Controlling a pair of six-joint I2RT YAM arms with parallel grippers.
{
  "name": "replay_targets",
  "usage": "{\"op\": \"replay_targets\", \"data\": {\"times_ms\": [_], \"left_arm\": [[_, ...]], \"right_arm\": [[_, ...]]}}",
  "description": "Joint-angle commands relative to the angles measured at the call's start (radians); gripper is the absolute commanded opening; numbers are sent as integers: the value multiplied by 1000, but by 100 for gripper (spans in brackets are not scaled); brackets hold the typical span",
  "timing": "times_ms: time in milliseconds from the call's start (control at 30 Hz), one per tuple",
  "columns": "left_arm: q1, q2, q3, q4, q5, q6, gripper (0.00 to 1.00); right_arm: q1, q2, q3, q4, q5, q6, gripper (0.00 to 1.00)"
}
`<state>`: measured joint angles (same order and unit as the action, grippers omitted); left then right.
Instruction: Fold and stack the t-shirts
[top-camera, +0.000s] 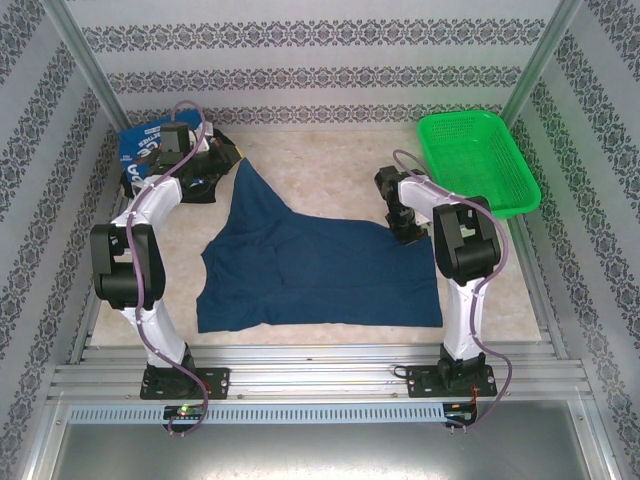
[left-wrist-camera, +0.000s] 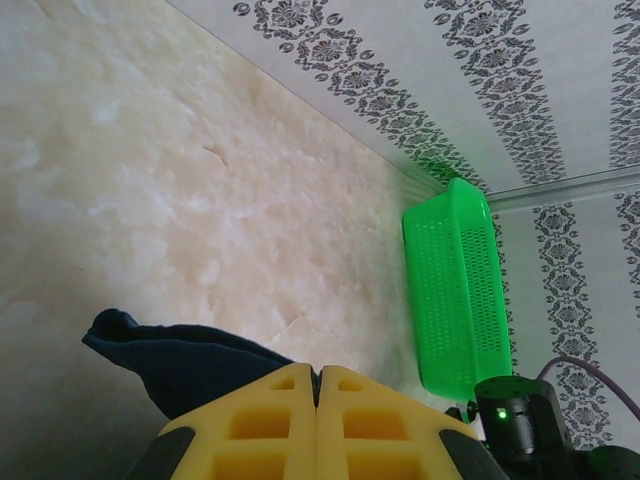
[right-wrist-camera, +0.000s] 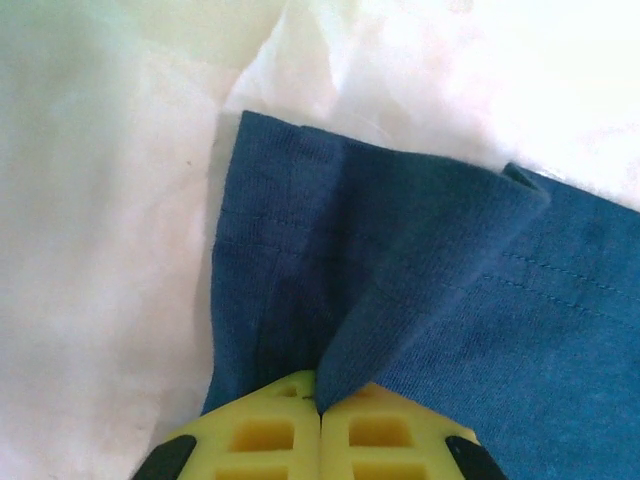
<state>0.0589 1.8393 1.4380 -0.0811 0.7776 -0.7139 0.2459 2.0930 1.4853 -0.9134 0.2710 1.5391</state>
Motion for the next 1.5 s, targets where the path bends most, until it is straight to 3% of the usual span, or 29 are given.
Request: {"op": "replay_targets", "data": {"times_ms": [0,133,233,433,633,900,967,1033,1133,1300,1467], "left_arm": [[-3,-38,32,-17,-1,33,0],[-2,-29,51,16,32,14,0],[-3,-28,44,43,40,7,0],[2,-40,27,32,28,22,0],[5,-81,-33,45,16,18,0],[7,-151,-182,0,-38,63,0],[7,-165,-223,-9,-50,70,0],[7,-175,-257,-15,-57,73,0],[6,-189,-286,-34,-72,91,0],[5,-208,-285,-72,-80,127,0],[5,-213,-289,-73,-77,130,0]], "right_arm": [[-10,-11,-119,137,-54,-6,0],[-10,-90,-191,270,-29,-56,0],[-16,-125,-166,219,-8,-99,0],[14,-208,-181,281,16,-213,0],[69,-300,-237,294,-38,-309,0],[174,-295,-364,281,-203,-275,0],[209,-281,-378,262,-230,-253,6],[218,-291,-399,274,-251,-241,25],[188,-351,-390,281,-248,-279,38],[105,-430,-300,191,-253,-374,47],[19,-471,-322,203,-272,-383,48]]}}
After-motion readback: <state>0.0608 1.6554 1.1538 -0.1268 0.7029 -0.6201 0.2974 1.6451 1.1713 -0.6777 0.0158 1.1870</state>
